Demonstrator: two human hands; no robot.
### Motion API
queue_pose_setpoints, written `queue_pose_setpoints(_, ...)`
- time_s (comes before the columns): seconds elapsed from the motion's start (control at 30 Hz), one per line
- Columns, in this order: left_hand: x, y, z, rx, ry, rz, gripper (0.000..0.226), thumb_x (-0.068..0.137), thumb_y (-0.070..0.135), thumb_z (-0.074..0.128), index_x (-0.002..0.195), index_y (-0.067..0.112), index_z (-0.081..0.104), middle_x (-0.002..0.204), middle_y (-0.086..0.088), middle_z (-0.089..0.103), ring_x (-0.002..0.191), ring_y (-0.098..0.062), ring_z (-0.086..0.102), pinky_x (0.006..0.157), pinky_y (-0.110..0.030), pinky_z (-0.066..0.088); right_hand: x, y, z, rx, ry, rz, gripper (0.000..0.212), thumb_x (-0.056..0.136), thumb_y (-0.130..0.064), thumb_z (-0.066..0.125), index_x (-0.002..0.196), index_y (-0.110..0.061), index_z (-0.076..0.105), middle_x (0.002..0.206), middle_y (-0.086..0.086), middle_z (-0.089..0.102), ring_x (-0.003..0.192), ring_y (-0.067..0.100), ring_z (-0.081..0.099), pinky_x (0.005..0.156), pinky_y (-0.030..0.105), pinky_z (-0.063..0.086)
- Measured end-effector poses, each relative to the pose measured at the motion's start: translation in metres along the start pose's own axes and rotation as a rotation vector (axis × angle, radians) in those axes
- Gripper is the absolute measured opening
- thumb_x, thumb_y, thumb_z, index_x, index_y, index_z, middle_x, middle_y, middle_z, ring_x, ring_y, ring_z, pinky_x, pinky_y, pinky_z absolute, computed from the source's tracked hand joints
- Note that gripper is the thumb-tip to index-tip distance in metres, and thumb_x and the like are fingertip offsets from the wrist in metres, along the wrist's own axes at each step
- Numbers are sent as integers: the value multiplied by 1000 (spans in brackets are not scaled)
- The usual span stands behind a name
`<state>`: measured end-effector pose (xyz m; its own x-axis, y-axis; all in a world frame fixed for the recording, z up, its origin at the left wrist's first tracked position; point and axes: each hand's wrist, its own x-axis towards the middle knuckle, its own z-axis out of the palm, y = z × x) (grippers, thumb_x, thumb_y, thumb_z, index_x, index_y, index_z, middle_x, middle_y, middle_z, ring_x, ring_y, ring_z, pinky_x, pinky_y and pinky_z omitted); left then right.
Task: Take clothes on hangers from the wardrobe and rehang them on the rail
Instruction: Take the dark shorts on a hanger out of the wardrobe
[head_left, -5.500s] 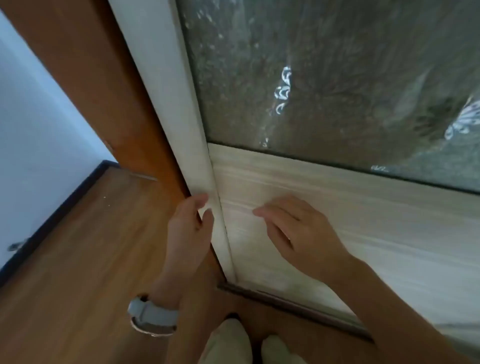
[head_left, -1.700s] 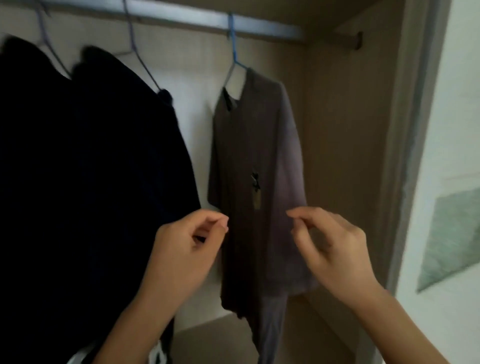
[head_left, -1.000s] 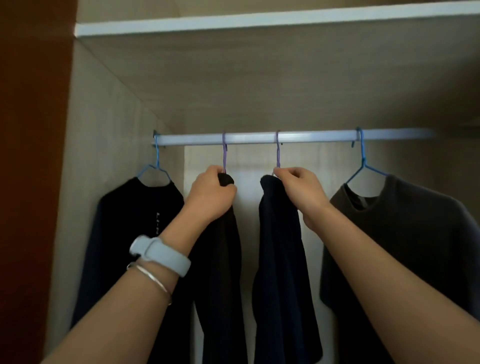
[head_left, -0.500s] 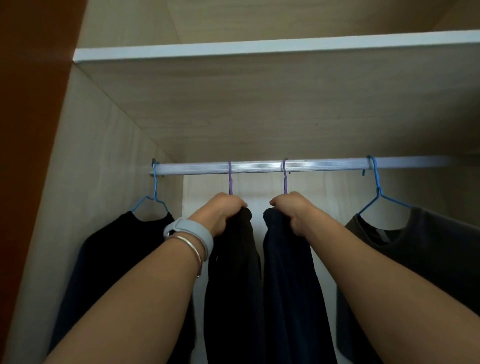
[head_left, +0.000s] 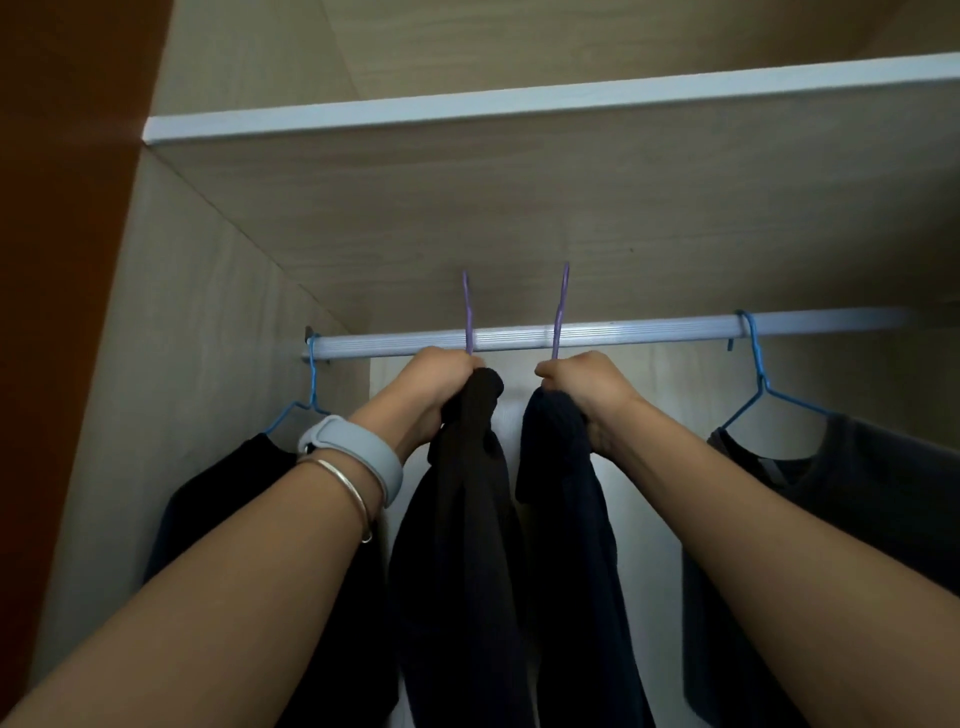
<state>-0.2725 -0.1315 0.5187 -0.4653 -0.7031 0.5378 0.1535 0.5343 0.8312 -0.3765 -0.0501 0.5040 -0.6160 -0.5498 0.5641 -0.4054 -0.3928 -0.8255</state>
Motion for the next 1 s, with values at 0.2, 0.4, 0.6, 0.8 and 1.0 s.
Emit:
queue_pose_setpoints(0.2,-48,-17,-2,187,-27,-37,19,81,9,60,93,-4,67,83,-16,63,68,-22,56,59,-26,44,-54,34,5,91,-135,66,30,86,-2,48,57,-7,45,46,4,41,28,9,39,40,20,29)
queue_pose_setpoints(0.4,-121,-46,-1,148,-8,-152,19,86,8,55,75,3,69,55,2,70,53,-10,61,57,-15,51,-110,74,10,79,-286,77,44,89,-12,44,44,-17,44,46,-1,41,48,14,37,51,26,28)
queue_pose_setpoints(0.6,-215,-62,-14,349,54,-180,26,90,17,53,72,8,69,63,1,68,56,-4,58,63,-16,47,-191,100,18,69,-495,-49,33,97,-32,37,86,-12,60,73,-6,63,68,4,57,63,19,43)
queue_pose_setpoints(0.8,-328,-48,-42,430,118,-396,25,88,23,56,80,3,69,71,-2,69,58,0,59,56,-7,44,-283,110,35,205,-765,-137,29,98,-25,34,77,-23,54,62,-9,53,52,-2,49,57,13,39)
queue_pose_setpoints(1.0,-422,-14,-80,577,339,-653,19,79,24,66,70,7,67,56,6,61,49,0,53,49,-6,41,-363,86,60,233,-1104,-293,23,99,-24,34,91,-22,55,73,-9,58,65,-5,55,59,6,42)
